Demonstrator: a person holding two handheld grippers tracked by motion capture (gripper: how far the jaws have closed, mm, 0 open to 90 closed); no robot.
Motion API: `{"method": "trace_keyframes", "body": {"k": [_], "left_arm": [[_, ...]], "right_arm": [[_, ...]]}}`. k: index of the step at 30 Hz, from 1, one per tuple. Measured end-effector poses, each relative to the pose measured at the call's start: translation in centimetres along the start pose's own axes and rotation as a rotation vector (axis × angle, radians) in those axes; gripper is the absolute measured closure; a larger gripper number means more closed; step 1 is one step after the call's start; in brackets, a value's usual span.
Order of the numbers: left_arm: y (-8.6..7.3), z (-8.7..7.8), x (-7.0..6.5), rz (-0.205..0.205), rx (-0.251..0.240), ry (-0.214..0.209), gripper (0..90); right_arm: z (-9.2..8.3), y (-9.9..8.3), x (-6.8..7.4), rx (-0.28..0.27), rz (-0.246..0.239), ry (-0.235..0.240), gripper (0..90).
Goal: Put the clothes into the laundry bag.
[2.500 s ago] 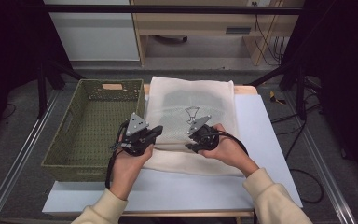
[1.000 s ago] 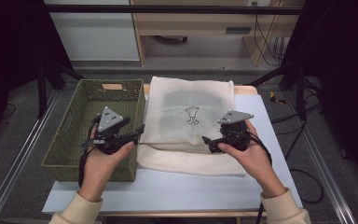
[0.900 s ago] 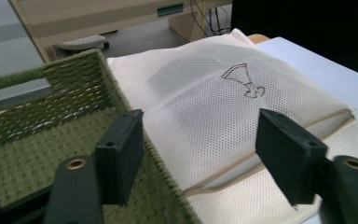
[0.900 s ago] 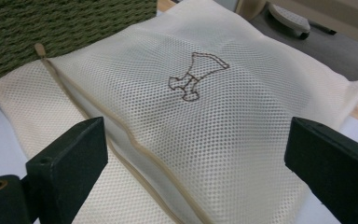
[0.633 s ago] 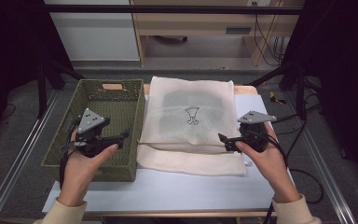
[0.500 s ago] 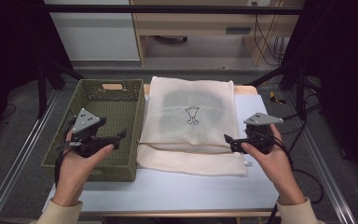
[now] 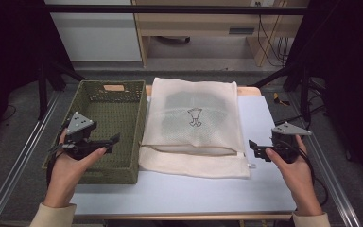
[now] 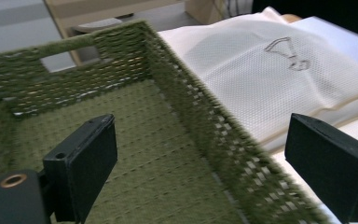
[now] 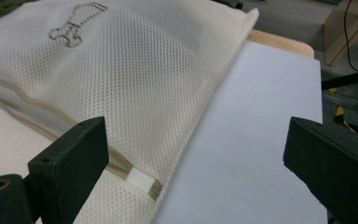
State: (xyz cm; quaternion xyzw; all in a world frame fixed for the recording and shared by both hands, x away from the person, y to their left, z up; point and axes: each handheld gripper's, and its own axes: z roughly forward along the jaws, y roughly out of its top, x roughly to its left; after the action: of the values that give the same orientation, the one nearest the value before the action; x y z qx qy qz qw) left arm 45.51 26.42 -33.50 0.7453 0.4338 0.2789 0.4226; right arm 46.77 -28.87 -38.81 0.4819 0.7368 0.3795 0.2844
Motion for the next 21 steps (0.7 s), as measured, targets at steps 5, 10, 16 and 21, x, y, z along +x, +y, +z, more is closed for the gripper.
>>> {"method": "trace_keyframes", "body": {"k": [5, 10, 16, 21], "left_arm": [[-0.6, 0.3, 1.0, -0.014, 0.010, 0.017, 8.2], [-1.1, 0.5, 1.6, -0.017, 0.024, 0.022, 7.4], [-1.6, 0.2, 1.4, -0.009, 0.025, 0.038, 7.1], [-1.7, -0.1, 0.9, 0.028, 0.066, 0.054, 7.2]], "right_arm": [[0.3, -1.8, -1.0, 0.018, 0.047, -0.008, 7.7], [0.5, -3.2, -1.4, 0.035, 0.057, -0.023, 8.3], [0.9, -4.7, -1.5, 0.058, 0.063, -0.045, 10.1], [1.1, -6.0, -1.1, 0.083, 0.051, -0.058, 10.8]]}}
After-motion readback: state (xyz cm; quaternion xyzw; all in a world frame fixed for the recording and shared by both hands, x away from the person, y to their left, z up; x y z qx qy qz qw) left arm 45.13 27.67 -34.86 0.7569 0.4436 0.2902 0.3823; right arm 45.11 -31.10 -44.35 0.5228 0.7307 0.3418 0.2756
